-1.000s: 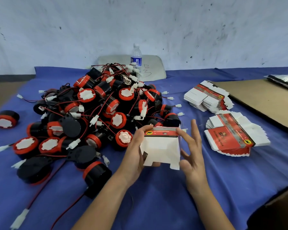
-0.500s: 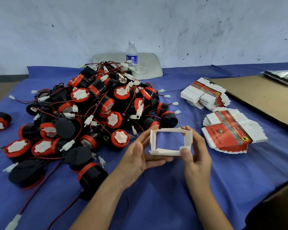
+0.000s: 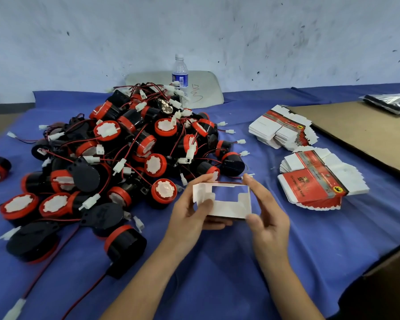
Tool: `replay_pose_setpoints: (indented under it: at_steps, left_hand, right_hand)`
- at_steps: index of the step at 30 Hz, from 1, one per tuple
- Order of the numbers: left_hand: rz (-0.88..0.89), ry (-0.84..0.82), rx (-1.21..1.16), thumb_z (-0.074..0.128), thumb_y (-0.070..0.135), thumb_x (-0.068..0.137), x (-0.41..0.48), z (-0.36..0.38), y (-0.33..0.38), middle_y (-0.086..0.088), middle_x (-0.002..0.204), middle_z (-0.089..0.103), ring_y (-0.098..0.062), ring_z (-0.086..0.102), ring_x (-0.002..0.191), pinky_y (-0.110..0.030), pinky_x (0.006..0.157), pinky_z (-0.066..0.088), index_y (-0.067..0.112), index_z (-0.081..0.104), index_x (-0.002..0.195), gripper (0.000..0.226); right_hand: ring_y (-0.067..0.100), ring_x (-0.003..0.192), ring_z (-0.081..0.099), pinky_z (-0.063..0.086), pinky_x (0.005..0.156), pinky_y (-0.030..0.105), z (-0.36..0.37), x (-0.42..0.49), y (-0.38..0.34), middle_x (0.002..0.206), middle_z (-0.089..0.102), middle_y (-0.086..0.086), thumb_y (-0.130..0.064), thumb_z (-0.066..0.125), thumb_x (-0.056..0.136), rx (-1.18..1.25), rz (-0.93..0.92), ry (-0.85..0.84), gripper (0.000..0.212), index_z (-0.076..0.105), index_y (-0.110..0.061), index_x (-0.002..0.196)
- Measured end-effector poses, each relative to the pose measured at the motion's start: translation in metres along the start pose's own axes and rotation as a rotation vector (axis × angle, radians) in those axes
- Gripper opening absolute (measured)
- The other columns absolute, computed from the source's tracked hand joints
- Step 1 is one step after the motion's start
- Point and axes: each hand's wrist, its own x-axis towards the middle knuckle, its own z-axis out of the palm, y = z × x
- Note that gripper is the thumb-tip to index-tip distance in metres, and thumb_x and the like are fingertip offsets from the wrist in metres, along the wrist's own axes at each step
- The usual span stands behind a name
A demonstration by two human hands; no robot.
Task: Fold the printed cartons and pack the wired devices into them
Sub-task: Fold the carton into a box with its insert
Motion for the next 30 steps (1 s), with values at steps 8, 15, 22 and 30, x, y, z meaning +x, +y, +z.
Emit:
replay_pose_setpoints:
  at_steps: [8, 15, 22, 30]
  left_hand:
    - [0.133, 0.091, 0.206, 0.051, 0.031, 0.091, -0.003, 0.0, -0.007, 0.013, 0.113, 0.069, -0.021, 0.072, 0.088, -0.032, 0.06, 0.06, 0.065, 0.039, 0.129, 0.052]
    - [0.467, 0.161, 0.533, 0.05, 0.028, 0.097, -0.006, 0.002, -0.01, 0.001, 0.125, 0.065, -0.019, 0.069, 0.1, -0.043, 0.075, 0.06, 0.053, 0.045, 0.134, 0.045]
    - [0.777, 0.151, 0.694, 0.051, 0.016, 0.098, -0.009, 0.008, -0.007, -0.018, 0.136, 0.054, -0.018, 0.063, 0.115, -0.02, 0.091, 0.051, 0.008, 0.06, 0.123, 0.028]
    - [0.719, 0.179, 0.701, 0.059, 0.019, 0.088, -0.01, 0.012, -0.004, -0.013, 0.133, 0.057, -0.003, 0.069, 0.082, -0.013, 0.064, 0.055, 0.0, 0.074, 0.096, 0.026]
  right_hand:
    - [0.021, 0.107, 0.06, 0.054, 0.082, 0.049, 0.0, 0.001, 0.005, 0.108, 0.062, -0.009, -0.025, 0.061, 0.088, -0.021, 0.061, -0.056, 0.02, 0.065, -0.025, 0.108]
    - [0.017, 0.101, 0.057, 0.056, 0.066, 0.02, 0.001, 0.003, 0.005, 0.105, 0.054, 0.007, -0.007, 0.059, 0.09, -0.014, 0.002, -0.064, 0.032, 0.07, -0.031, 0.109]
    - [0.029, 0.076, 0.067, 0.055, 0.044, 0.036, 0.0, 0.002, 0.006, 0.109, 0.056, 0.006, -0.014, 0.051, 0.095, 0.236, 0.177, -0.041, 0.03, 0.072, -0.029, 0.109]
    - [0.006, 0.097, 0.06, 0.051, 0.074, 0.017, 0.0, 0.002, 0.005, 0.117, 0.057, 0.0, 0.01, 0.045, 0.088, 0.038, -0.088, -0.137, 0.048, 0.065, -0.021, 0.12]
